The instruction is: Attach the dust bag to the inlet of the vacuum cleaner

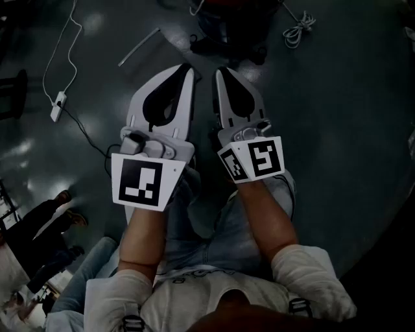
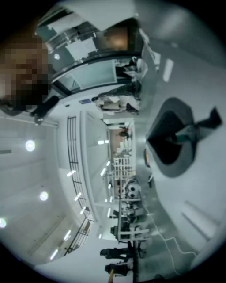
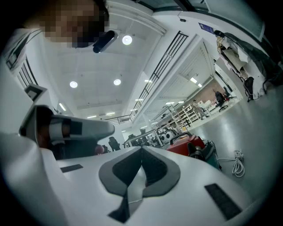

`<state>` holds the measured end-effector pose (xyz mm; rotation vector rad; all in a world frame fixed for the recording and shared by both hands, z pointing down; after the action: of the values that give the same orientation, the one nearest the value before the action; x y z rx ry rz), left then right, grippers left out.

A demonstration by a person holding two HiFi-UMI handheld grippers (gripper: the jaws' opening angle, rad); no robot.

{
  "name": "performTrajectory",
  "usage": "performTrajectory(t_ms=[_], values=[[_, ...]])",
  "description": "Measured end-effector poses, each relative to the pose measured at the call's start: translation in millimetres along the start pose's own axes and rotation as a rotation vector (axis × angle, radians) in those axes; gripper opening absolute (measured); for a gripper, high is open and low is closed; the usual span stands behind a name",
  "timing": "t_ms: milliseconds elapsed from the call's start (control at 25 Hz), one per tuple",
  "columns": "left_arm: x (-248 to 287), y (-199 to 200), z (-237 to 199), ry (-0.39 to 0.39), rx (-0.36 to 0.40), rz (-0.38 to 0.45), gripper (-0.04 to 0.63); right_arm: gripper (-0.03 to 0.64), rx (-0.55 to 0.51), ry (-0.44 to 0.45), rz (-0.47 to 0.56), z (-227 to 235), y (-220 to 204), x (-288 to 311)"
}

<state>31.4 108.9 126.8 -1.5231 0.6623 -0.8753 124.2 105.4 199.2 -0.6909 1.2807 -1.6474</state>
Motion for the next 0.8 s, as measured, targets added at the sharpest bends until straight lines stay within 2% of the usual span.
performTrajectory(t_ms=[80,240,320,400,480,560,640,800], values=[[17.5,0.1,-15.6,-0.057,-0.069,0.043,0.003,0.011,-0.011,-0.023,0.011,5.6,-7.3,15.2],[44.2,-9.0,-58.3,-0.107,-0.103,0.071,0.003,0.011,-0.106,-0.054,-0.004,5.0,-11.1,53.6],[54.0,-10.7,-84.8,-0.118,-0.180,0.066,0.003,0.011,-0.170,-0.077,-0.030,1.2,5.8,76.7],[57.6,-7.7,-112.7,-0.103,-0.221,0.041,0.003,0.011,-0.206,-0.065,-0.049,-5.7,35.6,105.1],[56.3,-9.9,-141.0,-0.086,-0.215,-0.008,0.003,0.011,-0.263,-0.006,-0.070,-15.4,59.4,135.4],[57.6,-22.7,-167.1,-0.068,-0.210,-0.050,0.003,0.011,-0.348,0.082,-0.105,-24.8,60.8,163.4],[62.0,-41.3,-185.5,-0.062,-0.185,-0.067,0.003,0.011,-0.416,0.163,-0.153,-31.4,38.8,182.6],[74.5,-91.8,-217.4,-0.064,-0.084,-0.133,0.003,0.011,-0.602,0.325,-0.255,-38.4,-37.4,207.0]])
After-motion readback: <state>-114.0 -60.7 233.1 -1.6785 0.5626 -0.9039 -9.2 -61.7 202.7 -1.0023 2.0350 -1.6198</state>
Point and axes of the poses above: the fingertips, and each gripper's own axes: x forward along the fingers, z to its right, y out of its top, the point moved 5 cm from there along -x, backward along the fingers, and after that the axes turned 6 degrees about -x, right-handed, at the moved point
